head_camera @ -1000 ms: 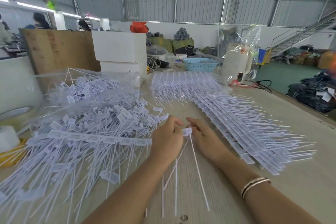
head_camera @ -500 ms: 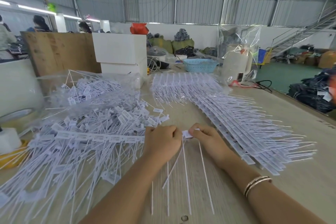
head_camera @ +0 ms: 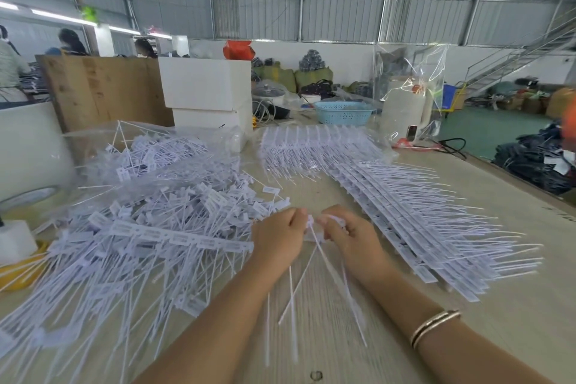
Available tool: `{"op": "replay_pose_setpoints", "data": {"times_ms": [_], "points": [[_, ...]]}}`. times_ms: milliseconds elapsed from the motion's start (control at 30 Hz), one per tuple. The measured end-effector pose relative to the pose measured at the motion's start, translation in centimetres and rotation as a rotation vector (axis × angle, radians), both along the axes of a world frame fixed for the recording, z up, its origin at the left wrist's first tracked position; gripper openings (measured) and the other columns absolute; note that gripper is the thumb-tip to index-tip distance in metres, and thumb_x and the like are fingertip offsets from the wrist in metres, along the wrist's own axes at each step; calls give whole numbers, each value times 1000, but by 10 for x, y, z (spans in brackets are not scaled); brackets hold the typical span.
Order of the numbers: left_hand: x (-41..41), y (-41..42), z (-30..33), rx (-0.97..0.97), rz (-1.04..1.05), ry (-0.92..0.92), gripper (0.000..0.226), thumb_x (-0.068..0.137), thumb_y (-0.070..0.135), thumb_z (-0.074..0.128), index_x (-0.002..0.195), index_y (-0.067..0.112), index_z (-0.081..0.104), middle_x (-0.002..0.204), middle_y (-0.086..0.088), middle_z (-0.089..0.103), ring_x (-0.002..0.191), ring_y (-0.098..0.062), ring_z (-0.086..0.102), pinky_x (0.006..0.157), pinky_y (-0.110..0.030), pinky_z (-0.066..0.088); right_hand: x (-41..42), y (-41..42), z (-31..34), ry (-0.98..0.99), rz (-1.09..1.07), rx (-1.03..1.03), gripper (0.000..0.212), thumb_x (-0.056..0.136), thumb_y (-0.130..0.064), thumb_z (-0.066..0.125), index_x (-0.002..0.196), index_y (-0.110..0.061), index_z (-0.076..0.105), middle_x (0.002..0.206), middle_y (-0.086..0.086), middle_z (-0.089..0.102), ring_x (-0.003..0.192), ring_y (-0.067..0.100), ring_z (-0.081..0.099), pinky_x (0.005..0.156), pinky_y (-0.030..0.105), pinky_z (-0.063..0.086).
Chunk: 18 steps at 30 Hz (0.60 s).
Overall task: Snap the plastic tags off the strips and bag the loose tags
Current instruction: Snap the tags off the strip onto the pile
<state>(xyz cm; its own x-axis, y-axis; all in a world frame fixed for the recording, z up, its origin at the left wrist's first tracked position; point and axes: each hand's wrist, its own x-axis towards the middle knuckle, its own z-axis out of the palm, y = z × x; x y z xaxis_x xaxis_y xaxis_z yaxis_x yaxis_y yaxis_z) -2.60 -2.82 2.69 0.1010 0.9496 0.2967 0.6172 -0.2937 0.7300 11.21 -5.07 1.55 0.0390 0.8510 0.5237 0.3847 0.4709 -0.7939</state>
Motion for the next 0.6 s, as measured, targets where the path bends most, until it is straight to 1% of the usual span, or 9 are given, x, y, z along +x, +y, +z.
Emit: {"op": "replay_pose_setpoints", "data": {"times_ms": [67,133,233,267,333,367,433,500,600], "points": [[-3,1,-1,-14,35,-19,44,101,32,34,60,20,43,80,-10,65,74,-25,56,75,-33,37,3,0,2,165,-124,21,22,93,-15,57,73,-23,61,59,-14,55,58,0,48,64,25,40],[-7,1,-3,32,54,20,44,101,31,34,61,17,47,82,-12,67,78,-26,60,90,-36,40,9,1,4,205,-163,-42,21,94,-17,54,74,-19,59,61,-12,54,61,3,49,68,28,41],[-5,-3,-5,97,24,29,42,100,29,36,71,10,58,75,-10,67,73,-26,60,91,-40,41,11,4,2,-2,-145,-212,24,98,-26,48,76,-24,59,76,-6,57,77,11,53,81,30,39],[-4,-5,-5,122,16,36,40,100,28,37,70,11,57,70,-7,65,70,-25,59,87,-39,42,10,6,2,-121,-161,-262,22,98,-29,46,84,-26,62,86,-6,59,86,12,54,90,33,37],[-2,-6,-4,191,15,50,35,100,25,38,68,17,50,54,1,51,59,-21,51,80,-37,39,8,8,1,-352,-193,-322,25,99,-31,43,115,-29,62,108,-10,56,105,12,52,105,39,27],[-1,-7,-4,218,15,61,30,100,25,36,73,18,49,50,5,44,56,-19,48,81,-36,35,8,7,1,-417,-191,-331,32,99,-29,43,129,-31,54,115,-11,52,111,11,50,107,40,23],[-2,-7,-4,269,22,97,20,101,25,33,88,21,47,49,9,41,55,-10,47,85,-31,27,7,5,4,-419,-177,-304,38,100,-29,40,137,-37,44,122,-13,49,116,8,46,108,40,20],[0,-7,-4,304,18,118,13,102,26,32,97,25,43,52,12,42,58,-3,47,85,-27,22,7,0,5,-312,-130,-234,31,101,-33,36,126,-40,54,120,-17,51,117,1,42,105,37,18],[3,-9,-3,310,1,119,15,101,27,33,111,25,44,59,13,47,67,-7,51,89,-27,25,3,-7,10,-265,-15,-226,31,100,-38,34,86,-40,62,99,-17,57,105,-1,46,99,34,22]]}}
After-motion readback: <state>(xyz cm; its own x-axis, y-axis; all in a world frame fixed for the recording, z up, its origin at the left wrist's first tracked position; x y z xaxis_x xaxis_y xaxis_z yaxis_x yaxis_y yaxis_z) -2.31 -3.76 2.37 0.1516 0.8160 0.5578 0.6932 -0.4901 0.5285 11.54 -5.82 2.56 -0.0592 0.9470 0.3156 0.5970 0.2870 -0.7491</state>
